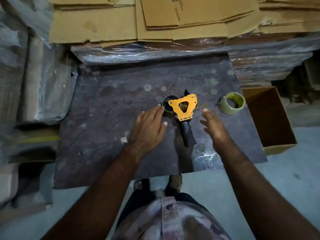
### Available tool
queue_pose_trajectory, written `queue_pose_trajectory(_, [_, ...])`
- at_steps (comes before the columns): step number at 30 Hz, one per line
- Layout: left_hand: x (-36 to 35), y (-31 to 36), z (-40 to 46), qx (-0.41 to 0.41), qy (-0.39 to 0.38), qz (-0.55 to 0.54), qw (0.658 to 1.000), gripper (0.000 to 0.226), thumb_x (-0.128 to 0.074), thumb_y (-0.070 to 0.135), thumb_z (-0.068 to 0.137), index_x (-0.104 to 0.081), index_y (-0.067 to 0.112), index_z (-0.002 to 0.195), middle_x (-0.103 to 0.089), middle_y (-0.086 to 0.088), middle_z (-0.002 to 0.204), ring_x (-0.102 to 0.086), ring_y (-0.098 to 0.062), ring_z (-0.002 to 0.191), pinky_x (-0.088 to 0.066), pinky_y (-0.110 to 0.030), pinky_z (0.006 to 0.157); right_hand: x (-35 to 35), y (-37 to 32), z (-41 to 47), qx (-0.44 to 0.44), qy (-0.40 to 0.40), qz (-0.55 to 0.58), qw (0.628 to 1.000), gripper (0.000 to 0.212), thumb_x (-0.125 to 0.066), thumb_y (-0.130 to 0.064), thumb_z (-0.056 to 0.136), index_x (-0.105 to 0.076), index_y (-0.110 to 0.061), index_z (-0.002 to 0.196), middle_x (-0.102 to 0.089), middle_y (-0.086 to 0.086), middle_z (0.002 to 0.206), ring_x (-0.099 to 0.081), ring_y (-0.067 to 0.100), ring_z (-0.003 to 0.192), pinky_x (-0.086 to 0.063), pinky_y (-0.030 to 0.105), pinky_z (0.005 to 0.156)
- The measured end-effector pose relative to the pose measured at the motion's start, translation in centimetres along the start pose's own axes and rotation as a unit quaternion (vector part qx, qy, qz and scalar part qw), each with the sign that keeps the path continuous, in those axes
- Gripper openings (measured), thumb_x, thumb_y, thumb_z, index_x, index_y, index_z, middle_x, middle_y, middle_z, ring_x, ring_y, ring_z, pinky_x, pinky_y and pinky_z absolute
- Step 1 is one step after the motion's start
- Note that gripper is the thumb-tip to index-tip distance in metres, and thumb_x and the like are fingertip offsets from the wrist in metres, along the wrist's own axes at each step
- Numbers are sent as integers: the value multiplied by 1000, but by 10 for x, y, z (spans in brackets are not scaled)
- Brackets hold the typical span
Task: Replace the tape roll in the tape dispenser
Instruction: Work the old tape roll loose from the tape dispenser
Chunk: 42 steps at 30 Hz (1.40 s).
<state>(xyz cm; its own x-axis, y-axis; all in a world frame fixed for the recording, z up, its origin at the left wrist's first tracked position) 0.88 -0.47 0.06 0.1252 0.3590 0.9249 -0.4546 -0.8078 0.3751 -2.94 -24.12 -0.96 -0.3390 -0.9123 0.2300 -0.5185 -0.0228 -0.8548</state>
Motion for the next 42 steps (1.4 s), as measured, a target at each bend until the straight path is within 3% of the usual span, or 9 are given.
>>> queue_pose_trajectory(5, [-29, -2, -4, 34, -33, -6, 999, 59, -40, 40, 98, -44, 10, 149, -47, -8, 156, -47, -25, 140, -41, -50, 110, 26, 30, 35, -190, -74, 91, 975, 44, -43, -43, 98, -62, -19, 131, -66, 6, 132, -61, 25, 117, -45, 41, 96])
queue_pose_trajectory(11, [-50, -17, -23, -1, -77, 47, 996, 59, -44, 41, 96, -51, 9, 145, -55, -10, 149, -59, -29, 127, -43, -43, 100, 14, 55, 54, -264, -142, 90, 950, 48, -34, -42, 96, -67, -15, 120, -69, 9, 124, -62, 29, 112, -46, 40, 90])
queue_pose_trajectory(18, [-52, -15, -31, 13, -82, 58, 995, 55, -55, 36, 90, -56, 9, 138, -59, -10, 144, -59, -28, 128, -46, -48, 103, -13, 63, 71, -286, -167, 90, 939, 25, -42, -32, 86, -62, -19, 83, -57, 0, 75, -51, 20, 63, -37, 33, 65])
queue_pose_trajectory(20, [-52, -13, -33, 45, -93, 53, 993, 57, -52, 38, 91, -54, 10, 141, -56, -10, 147, -58, -29, 129, -44, -50, 104, -16, 64, 74, -281, -189, 107, 935, 21, -49, -29, 76, -67, -19, 80, -64, 2, 78, -59, 22, 70, -43, 35, 73])
queue_pose_trajectory(23, [-54, -8, -40, 68, -96, 61, 991, 57, -51, 38, 92, -53, 11, 142, -55, -9, 149, -58, -30, 128, -42, -49, 102, -19, 66, 76, -290, -226, 143, 919, 42, -50, -26, 71, -81, -5, 91, -76, 15, 104, -70, 31, 96, -50, 40, 96])
queue_pose_trajectory(25, [-57, -6, -45, 86, -97, 61, 990, 57, -51, 38, 93, -52, 11, 143, -53, -8, 151, -57, -29, 129, -41, -48, 102, -21, 66, 77, -288, -237, 142, 917, 48, -47, -25, 74, -80, -1, 98, -75, 17, 111, -70, 32, 103, -51, 39, 98])
queue_pose_trajectory(32, [-59, 6, -51, 106, -93, 41, 989, 58, -47, 41, 94, -48, 13, 146, -49, -6, 154, -51, -25, 134, -37, -46, 107, -36, 67, 70, -261, -239, 118, 928, 20, -60, -29, 95, -69, -12, 97, -68, 5, 80, -63, 20, 69, -55, 32, 70])
queue_pose_trajectory(37, [-52, 8, -44, 114, -84, 32, 989, 60, -44, 43, 95, -45, 15, 148, -44, -4, 157, -46, -22, 138, -33, -45, 108, -44, 60, 65, -208, -189, 30, 959, 19, -69, -28, 91, -69, -10, 91, -65, 7, 72, -62, 22, 61, -56, 39, 70])
queue_pose_trajectory(42, [-43, 6, -43, 116, -66, 25, 991, 62, -44, 45, 93, -46, 14, 147, -45, -4, 156, -47, -23, 138, -36, -47, 109, -41, 49, 59, -197, -190, 81, 958, 23, -70, -33, 88, -62, -15, 76, -56, 2, 62, -54, 16, 48, -45, 25, 47])
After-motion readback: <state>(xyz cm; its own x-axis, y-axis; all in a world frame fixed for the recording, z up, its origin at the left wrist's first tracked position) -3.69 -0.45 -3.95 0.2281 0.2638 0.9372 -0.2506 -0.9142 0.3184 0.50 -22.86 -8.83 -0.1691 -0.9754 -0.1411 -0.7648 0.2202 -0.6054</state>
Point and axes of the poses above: each hand's wrist, its own z-axis towards the middle knuckle, its own x-axis out of the back of the hand, y = z × x, the point moved 1 cm from there along z, towards the middle knuckle
